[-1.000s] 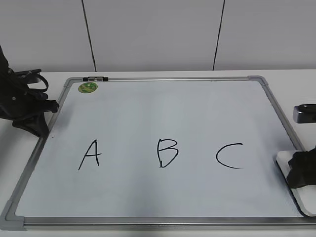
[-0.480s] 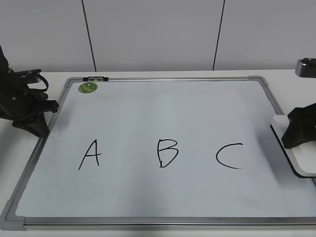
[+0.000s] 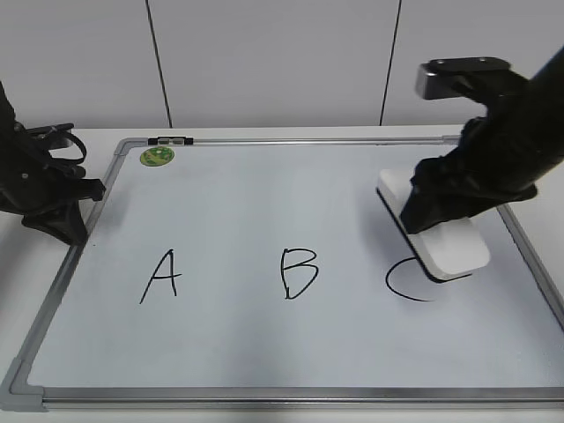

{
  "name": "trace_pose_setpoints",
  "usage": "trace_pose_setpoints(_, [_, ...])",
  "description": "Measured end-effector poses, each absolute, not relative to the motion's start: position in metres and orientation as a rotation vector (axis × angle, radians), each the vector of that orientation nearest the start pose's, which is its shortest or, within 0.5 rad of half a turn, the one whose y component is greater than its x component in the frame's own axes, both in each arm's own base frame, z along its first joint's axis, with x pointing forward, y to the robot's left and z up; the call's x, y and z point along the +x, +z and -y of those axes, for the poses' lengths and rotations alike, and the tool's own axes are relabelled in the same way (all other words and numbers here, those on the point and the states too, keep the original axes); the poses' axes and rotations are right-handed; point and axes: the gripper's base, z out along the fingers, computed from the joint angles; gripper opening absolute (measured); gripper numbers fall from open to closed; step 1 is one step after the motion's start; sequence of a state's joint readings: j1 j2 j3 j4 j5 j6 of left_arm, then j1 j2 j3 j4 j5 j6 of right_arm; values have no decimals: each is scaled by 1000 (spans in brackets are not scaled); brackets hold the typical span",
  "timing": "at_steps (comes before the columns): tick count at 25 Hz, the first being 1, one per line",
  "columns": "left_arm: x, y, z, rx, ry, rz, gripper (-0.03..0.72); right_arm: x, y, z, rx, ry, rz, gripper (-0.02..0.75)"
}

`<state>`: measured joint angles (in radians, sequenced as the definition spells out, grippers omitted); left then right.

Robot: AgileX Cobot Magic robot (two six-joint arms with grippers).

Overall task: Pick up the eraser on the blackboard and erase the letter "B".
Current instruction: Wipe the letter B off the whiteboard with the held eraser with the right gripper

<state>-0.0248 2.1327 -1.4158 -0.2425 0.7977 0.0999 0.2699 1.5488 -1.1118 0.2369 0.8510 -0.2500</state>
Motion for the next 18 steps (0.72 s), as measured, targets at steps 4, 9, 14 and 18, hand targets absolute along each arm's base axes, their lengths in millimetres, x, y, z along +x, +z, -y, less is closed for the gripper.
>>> trace_pose_setpoints(4, [412,123,26,-48,-270,-2982,41,300,252,-139,-707,319,-2687,533])
trace_pose_setpoints(9, [412,123,26,-48,-270,-2982,41,315,235,-179,-876,282,-2672,533])
trace_pose_setpoints(14, [412,123,26,-48,-270,-2985,41,337,212,-194,-948,212,-2684,533])
trace_pose_setpoints(18, [412,123,26,-48,-271,-2987,41,353,194,-200,-978,171,-2700,533])
